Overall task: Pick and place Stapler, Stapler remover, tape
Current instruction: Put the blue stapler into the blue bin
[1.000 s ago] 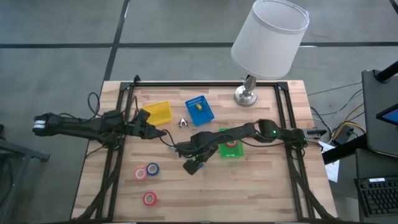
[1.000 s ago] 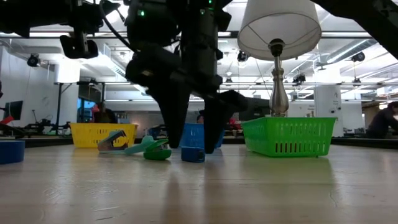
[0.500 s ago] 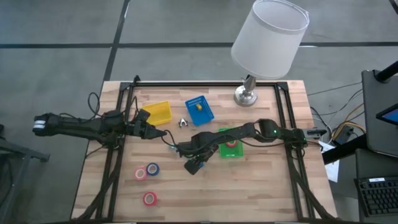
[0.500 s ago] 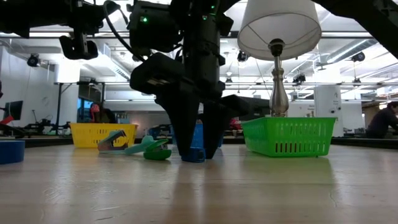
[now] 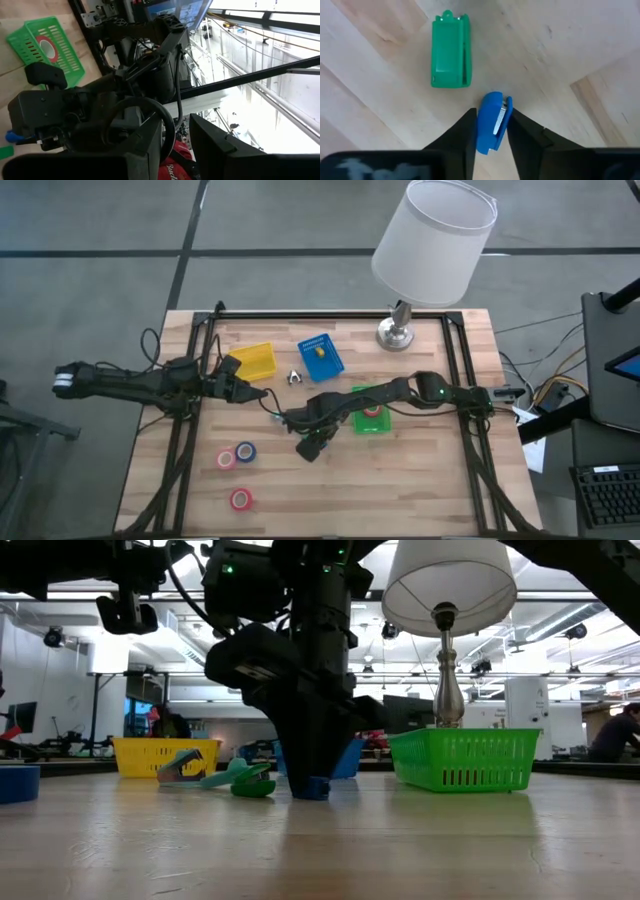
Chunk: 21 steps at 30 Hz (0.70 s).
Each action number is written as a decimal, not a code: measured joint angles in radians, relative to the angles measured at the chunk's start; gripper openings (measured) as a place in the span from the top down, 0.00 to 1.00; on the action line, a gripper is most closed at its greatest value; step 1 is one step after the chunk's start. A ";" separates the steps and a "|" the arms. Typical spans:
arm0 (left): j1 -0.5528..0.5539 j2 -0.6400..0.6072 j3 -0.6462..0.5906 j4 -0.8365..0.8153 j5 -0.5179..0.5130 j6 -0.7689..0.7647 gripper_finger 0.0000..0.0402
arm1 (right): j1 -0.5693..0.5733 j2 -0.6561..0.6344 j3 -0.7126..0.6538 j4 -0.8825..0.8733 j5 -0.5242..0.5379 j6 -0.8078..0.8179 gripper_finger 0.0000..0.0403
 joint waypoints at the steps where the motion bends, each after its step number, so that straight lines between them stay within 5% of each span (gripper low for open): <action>1: 0.000 0.000 0.000 0.000 0.000 0.000 0.75 | 0.000 0.000 0.000 0.001 -0.001 -0.009 0.79; 21: 0.000 -0.001 0.002 0.001 -0.004 -0.007 0.75 | -0.040 -0.001 0.152 -0.200 0.032 -0.141 0.84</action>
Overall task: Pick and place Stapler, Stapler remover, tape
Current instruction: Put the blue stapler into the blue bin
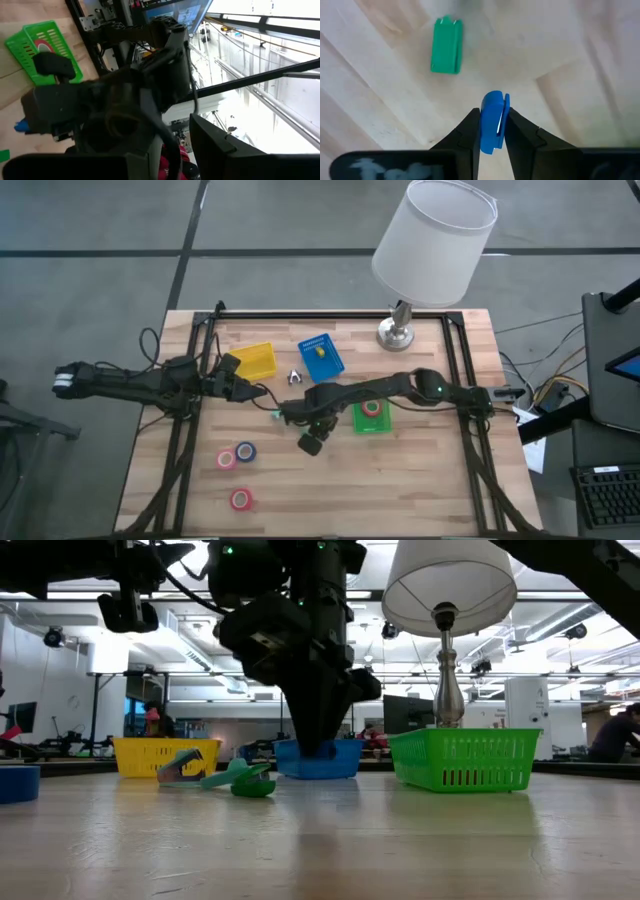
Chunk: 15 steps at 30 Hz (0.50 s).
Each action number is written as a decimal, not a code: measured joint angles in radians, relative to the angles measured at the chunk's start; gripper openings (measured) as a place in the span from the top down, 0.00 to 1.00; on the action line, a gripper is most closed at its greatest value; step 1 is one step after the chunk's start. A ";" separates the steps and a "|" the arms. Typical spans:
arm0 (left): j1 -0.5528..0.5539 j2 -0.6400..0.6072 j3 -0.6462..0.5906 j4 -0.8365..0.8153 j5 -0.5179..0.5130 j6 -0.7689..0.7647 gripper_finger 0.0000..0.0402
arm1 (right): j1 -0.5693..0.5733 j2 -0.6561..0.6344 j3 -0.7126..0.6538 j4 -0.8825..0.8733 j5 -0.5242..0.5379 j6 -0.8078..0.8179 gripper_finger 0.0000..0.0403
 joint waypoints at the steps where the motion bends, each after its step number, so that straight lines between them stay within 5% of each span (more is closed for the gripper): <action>1: 0.000 0.000 0.000 0.000 0.001 0.000 0.75 | -0.009 0.000 0.013 -0.014 0.010 -0.013 0.84; 15: 0.000 0.000 0.000 -0.003 -0.009 -0.006 0.75 | -0.224 -0.005 0.187 -0.176 0.178 -0.198 0.82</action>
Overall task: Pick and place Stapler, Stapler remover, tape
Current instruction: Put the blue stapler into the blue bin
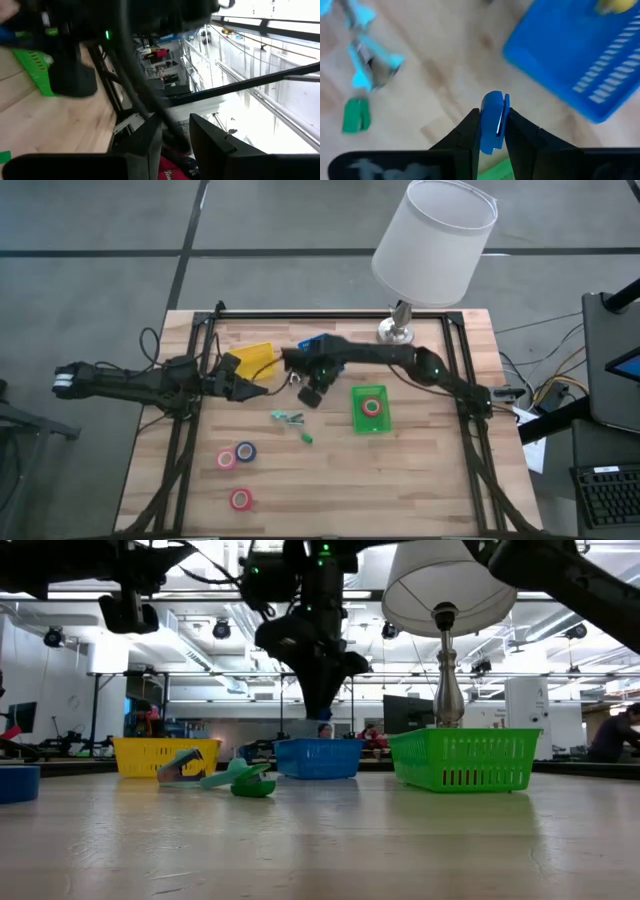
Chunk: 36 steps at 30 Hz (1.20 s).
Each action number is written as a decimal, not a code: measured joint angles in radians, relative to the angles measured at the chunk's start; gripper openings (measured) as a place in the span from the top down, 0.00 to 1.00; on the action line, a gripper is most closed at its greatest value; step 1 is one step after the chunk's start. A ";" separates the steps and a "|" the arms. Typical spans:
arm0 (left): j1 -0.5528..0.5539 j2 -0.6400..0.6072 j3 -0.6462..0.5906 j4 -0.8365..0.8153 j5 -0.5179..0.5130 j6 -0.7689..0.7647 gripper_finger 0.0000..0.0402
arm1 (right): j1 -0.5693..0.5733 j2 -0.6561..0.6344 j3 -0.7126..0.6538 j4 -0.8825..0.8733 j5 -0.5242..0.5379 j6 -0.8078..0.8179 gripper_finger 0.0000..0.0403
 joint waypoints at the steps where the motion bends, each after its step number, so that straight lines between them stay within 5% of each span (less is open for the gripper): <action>1: 0.000 0.000 0.000 0.000 0.004 -0.001 0.75 | -0.018 0.000 0.000 -0.001 -0.003 -0.003 0.82; 13: -0.001 -0.001 0.000 0.001 0.020 -0.002 0.75 | -0.164 0.000 -0.004 0.037 -0.011 -0.047 0.83; 36: -0.001 -0.001 -0.002 -0.001 0.017 -0.003 0.75 | -0.216 0.102 -0.012 0.130 -0.083 -0.059 0.74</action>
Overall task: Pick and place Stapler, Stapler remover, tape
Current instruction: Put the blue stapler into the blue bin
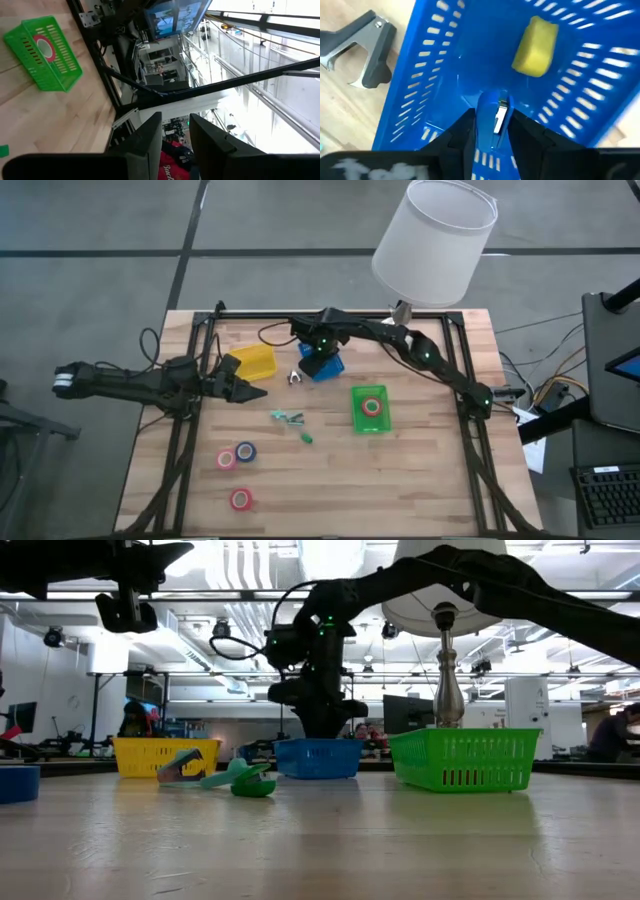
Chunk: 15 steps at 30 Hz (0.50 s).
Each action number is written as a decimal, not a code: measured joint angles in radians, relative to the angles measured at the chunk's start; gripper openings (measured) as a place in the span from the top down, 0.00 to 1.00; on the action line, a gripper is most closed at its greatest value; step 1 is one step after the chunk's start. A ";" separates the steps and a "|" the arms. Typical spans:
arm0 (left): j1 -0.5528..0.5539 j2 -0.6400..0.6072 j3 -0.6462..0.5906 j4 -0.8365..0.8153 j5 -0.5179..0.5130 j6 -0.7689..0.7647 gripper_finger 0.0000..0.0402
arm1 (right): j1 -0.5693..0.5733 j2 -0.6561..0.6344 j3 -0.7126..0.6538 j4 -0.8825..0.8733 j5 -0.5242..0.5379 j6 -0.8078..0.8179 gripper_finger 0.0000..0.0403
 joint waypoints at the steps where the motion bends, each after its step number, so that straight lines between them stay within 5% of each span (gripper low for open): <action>1: 0.000 0.000 0.000 0.000 0.000 0.000 0.75 | 0.000 0.005 0.000 -0.001 -0.003 0.000 0.74; 15: 0.000 0.000 0.000 0.000 -0.003 0.000 0.75 | -0.001 0.030 -0.002 0.005 -0.034 -0.031 0.65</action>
